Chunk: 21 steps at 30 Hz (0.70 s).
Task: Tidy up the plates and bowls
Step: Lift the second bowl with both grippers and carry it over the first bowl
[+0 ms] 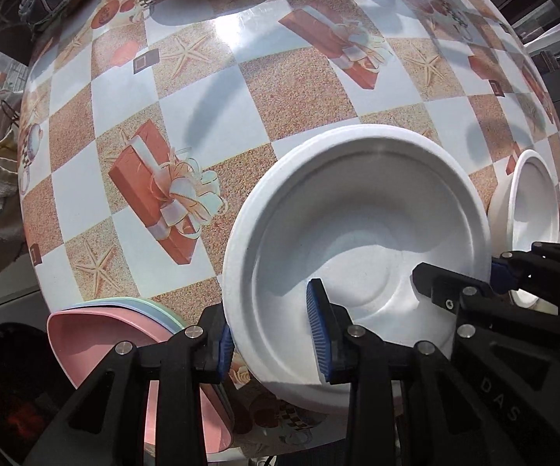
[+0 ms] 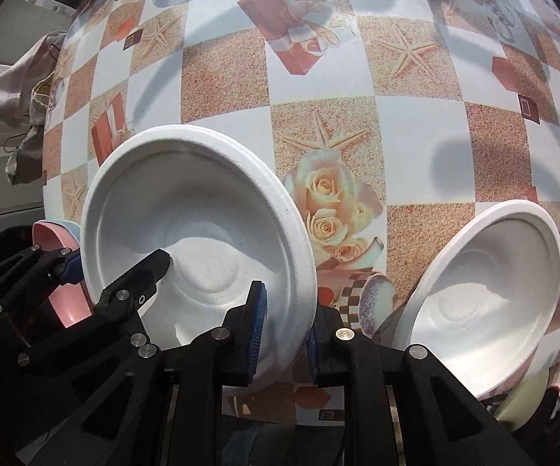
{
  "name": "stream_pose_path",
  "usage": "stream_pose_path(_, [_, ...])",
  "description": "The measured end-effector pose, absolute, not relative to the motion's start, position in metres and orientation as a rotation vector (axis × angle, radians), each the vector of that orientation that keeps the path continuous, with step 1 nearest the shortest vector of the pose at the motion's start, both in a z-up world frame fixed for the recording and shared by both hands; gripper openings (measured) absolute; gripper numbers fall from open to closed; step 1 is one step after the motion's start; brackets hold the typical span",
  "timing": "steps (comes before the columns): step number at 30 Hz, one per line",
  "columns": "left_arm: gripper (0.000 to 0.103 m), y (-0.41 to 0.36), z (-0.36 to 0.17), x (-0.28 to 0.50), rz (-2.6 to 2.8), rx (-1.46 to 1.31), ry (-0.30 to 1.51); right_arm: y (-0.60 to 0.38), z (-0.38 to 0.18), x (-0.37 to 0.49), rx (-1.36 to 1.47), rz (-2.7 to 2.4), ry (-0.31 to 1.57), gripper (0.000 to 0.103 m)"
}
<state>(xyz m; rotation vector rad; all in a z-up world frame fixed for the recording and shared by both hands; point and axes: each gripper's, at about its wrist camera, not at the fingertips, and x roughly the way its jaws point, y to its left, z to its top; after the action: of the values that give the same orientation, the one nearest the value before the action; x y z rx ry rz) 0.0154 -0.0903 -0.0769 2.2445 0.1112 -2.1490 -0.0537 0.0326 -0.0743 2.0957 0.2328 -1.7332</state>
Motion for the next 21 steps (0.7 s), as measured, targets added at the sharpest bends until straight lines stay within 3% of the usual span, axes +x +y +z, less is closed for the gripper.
stream_pose_path(9, [0.037,-0.072,-0.031,0.022,-2.25,2.217,0.093,0.079,-0.022,-0.058,2.037,-1.847,0.146,0.021])
stream_pose_path(21, [0.037,0.036,-0.005,-0.005,-2.476,2.288,-0.235,0.177,-0.006,-0.055,2.154,-1.998,-0.131,0.021])
